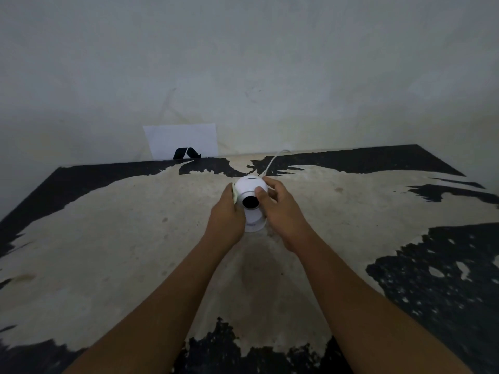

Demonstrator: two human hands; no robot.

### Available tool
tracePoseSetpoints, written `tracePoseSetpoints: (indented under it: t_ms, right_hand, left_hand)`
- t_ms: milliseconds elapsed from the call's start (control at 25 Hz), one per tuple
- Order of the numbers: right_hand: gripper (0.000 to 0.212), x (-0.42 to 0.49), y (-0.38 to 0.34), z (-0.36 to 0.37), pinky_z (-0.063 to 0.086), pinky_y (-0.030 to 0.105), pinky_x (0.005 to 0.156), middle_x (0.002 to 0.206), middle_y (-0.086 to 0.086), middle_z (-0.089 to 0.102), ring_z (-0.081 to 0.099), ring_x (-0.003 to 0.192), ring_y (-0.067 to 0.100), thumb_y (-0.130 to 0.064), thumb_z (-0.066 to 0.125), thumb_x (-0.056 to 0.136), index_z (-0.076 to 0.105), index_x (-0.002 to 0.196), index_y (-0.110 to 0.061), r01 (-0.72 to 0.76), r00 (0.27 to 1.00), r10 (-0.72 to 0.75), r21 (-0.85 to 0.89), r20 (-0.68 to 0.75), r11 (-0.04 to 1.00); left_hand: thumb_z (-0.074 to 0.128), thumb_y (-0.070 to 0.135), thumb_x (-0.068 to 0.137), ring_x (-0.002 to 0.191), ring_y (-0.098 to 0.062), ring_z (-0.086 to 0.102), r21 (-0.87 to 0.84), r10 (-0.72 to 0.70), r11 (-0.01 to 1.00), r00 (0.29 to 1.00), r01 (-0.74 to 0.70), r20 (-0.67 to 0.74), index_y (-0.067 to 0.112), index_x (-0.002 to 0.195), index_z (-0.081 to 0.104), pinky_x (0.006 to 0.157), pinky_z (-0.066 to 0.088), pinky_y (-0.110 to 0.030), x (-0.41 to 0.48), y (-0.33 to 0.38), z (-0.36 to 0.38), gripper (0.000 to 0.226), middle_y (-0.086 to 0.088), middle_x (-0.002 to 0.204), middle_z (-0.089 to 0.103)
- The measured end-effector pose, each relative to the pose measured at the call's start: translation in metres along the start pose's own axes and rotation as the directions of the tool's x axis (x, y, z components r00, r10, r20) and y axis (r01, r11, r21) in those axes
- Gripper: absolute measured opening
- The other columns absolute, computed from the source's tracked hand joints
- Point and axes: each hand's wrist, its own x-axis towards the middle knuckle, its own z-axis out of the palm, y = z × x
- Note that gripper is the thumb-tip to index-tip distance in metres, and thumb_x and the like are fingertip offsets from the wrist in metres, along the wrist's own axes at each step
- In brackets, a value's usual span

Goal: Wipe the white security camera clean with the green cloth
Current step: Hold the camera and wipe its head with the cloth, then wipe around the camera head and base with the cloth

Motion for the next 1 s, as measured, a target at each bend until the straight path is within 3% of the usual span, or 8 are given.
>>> tracePoseSetpoints:
  t_ms: [120, 240, 440, 600, 720, 840, 920, 1000]
  right_hand:
    - [0.046, 0.000, 0.001, -0.002, 0.048, 0.045, 0.100, 0.135, 0.003, 0.057, 0.056, 0.118, 0.018, -0.043, 0.052, 0.092, 0.047, 0.134, -0.026, 0.003, 1.000, -0.003, 0.003, 0.005, 1.000]
    - [0.046, 0.000, 0.000, -0.001, 0.048, 0.041, 0.100, 0.137, 0.004, 0.055, 0.054, 0.119, 0.018, -0.040, 0.052, 0.093, 0.045, 0.135, -0.025, 0.003, 1.000, -0.003, 0.003, 0.005, 1.000]
    - [0.047, -0.004, -0.002, 0.000, 0.046, 0.033, 0.094, 0.139, 0.004, 0.052, 0.052, 0.122, 0.020, -0.039, 0.049, 0.094, 0.043, 0.138, -0.024, 0.026, 1.000, -0.026, -0.034, 0.005, 0.999]
    - [0.046, -0.008, -0.008, -0.006, 0.037, 0.029, 0.100, 0.145, 0.003, 0.048, 0.046, 0.131, 0.021, -0.042, 0.039, 0.098, 0.042, 0.140, -0.025, 0.048, 0.999, -0.045, -0.097, 0.027, 0.994]
    - [0.057, -0.021, -0.022, -0.015, 0.025, 0.029, 0.110, 0.151, 0.001, 0.040, 0.037, 0.138, 0.018, -0.051, 0.026, 0.097, 0.033, 0.146, -0.023, 0.092, 0.996, -0.093, -0.061, -0.005, 0.994]
    - [0.060, -0.039, -0.036, -0.026, 0.047, 0.029, 0.097, 0.127, 0.005, 0.062, 0.059, 0.113, 0.015, -0.057, 0.047, 0.082, 0.051, 0.130, -0.022, 0.131, 0.975, -0.134, 0.028, 0.177, 0.991]
    - [0.026, -0.045, -0.038, -0.027, 0.054, 0.022, 0.078, 0.100, 0.000, 0.070, 0.067, 0.089, 0.008, -0.033, 0.067, 0.083, 0.063, 0.106, -0.023, 0.112, 0.945, -0.132, 0.082, 0.300, 0.990]
    - [0.011, -0.039, -0.041, -0.030, 0.054, 0.020, 0.067, 0.081, -0.003, 0.070, 0.065, 0.072, 0.004, -0.015, 0.069, 0.084, 0.066, 0.089, -0.024, 0.158, 0.962, -0.173, 0.086, 0.211, 0.984]
  left_hand:
    - [0.046, 0.019, 0.094, 0.125, -0.024, 0.048, 0.012, 0.039, 0.999, 0.999, -0.039, 0.008, 0.010, 0.142, 0.034, 0.100, 0.036, -0.024, 0.004, 0.016, -0.003, 0.050, -0.011, 0.137, 0.050]
    - [0.045, 0.007, 0.093, 0.107, -0.030, 0.056, 0.105, -0.038, 0.994, 0.998, 0.032, 0.059, 0.005, 0.143, 0.026, 0.078, 0.042, -0.022, -0.006, 0.007, 0.001, 0.054, -0.016, 0.122, 0.057]
    - [0.039, 0.020, 0.098, 0.124, -0.030, 0.051, 0.311, -0.138, 0.949, 0.962, 0.060, 0.236, 0.009, 0.145, 0.025, 0.102, 0.039, -0.034, -0.029, -0.004, -0.004, 0.051, -0.018, 0.141, 0.048]
    - [0.032, 0.009, 0.098, 0.090, -0.014, 0.062, 0.001, -0.064, 0.998, 0.922, 0.069, 0.383, 0.019, 0.111, 0.061, 0.078, 0.049, -0.020, -0.051, 0.003, -0.035, 0.033, -0.005, 0.108, 0.064]
    - [0.035, 0.007, 0.096, 0.092, -0.024, 0.063, -0.150, -0.020, 0.986, 0.951, 0.070, 0.309, 0.019, 0.099, 0.065, 0.081, 0.051, -0.034, -0.047, 0.007, -0.052, 0.033, -0.010, 0.101, 0.067]
    - [0.042, 0.008, 0.094, 0.077, -0.015, 0.057, -0.145, 0.079, 0.988, 0.982, -0.055, 0.170, 0.022, 0.096, 0.065, 0.068, 0.047, -0.024, -0.033, 0.020, -0.059, 0.027, -0.003, 0.091, 0.066]
    - [0.046, 0.007, 0.092, 0.078, -0.005, 0.056, -0.155, 0.141, 0.981, 0.982, -0.120, 0.130, 0.023, 0.101, 0.064, 0.063, 0.046, -0.011, -0.023, 0.031, -0.060, 0.025, 0.009, 0.094, 0.063]
    - [0.050, 0.009, 0.091, 0.082, -0.006, 0.058, -0.249, 0.136, 0.963, 0.985, -0.106, 0.104, 0.026, 0.102, 0.061, 0.068, 0.051, -0.015, -0.012, 0.031, -0.057, 0.023, 0.009, 0.095, 0.062]
